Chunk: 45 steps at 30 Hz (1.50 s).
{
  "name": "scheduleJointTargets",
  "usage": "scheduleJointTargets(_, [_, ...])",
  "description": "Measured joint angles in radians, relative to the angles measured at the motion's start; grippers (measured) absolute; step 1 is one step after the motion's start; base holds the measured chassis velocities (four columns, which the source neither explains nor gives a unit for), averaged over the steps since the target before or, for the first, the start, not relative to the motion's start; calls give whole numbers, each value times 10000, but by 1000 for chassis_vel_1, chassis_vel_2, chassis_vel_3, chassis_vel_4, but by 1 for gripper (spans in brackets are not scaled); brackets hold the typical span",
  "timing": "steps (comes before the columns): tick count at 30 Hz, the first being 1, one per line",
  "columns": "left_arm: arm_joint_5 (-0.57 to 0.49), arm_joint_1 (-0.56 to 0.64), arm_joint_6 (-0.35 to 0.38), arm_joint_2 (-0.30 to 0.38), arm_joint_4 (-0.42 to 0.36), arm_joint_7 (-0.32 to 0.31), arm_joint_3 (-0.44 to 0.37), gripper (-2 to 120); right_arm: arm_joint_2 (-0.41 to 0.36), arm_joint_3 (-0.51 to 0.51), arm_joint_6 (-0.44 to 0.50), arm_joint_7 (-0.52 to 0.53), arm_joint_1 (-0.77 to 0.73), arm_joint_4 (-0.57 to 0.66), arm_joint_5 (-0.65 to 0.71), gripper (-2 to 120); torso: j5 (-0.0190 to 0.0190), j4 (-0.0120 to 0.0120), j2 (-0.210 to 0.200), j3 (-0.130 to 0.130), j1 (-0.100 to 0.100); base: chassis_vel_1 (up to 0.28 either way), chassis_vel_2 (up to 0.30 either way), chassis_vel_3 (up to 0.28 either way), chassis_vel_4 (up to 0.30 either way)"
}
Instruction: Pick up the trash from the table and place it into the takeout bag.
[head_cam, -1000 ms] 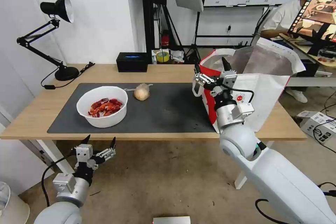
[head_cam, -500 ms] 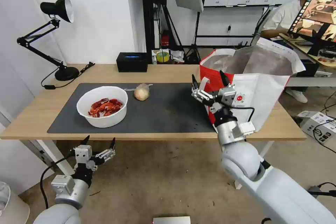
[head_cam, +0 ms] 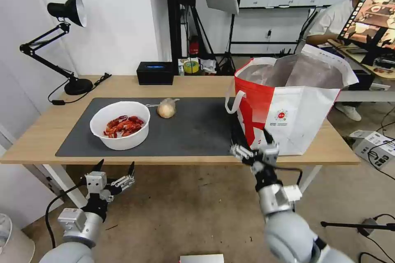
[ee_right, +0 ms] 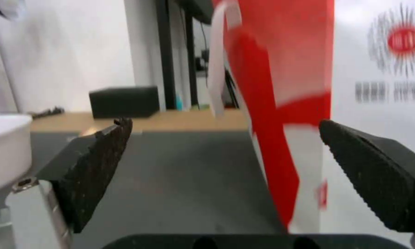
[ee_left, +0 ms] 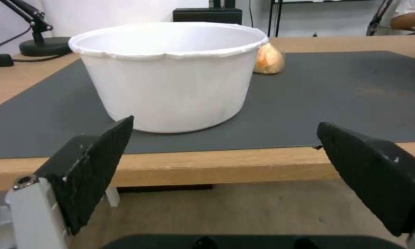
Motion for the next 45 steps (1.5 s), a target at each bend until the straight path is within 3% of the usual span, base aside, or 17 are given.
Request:
scheduleJointTargets(10, [119,0,-17,-49,121,29,38,100,620,-128,347,-59,-916,-787,-664,100,0,0,-2,0,1,0,0,0,0])
scheduleJointTargets(33, [207,41,-40,-146,140,56,85,100,639,-329,350,-84,-718,-914,-644,100,0,0,-1,1,2,0,0,0,0])
scheduleJointTargets(45, [234,90,-40,-179,129,57,50,100,403,-963,330,-1645,983,-862,540,100,0,1,-1,1,1,0,0,0,0])
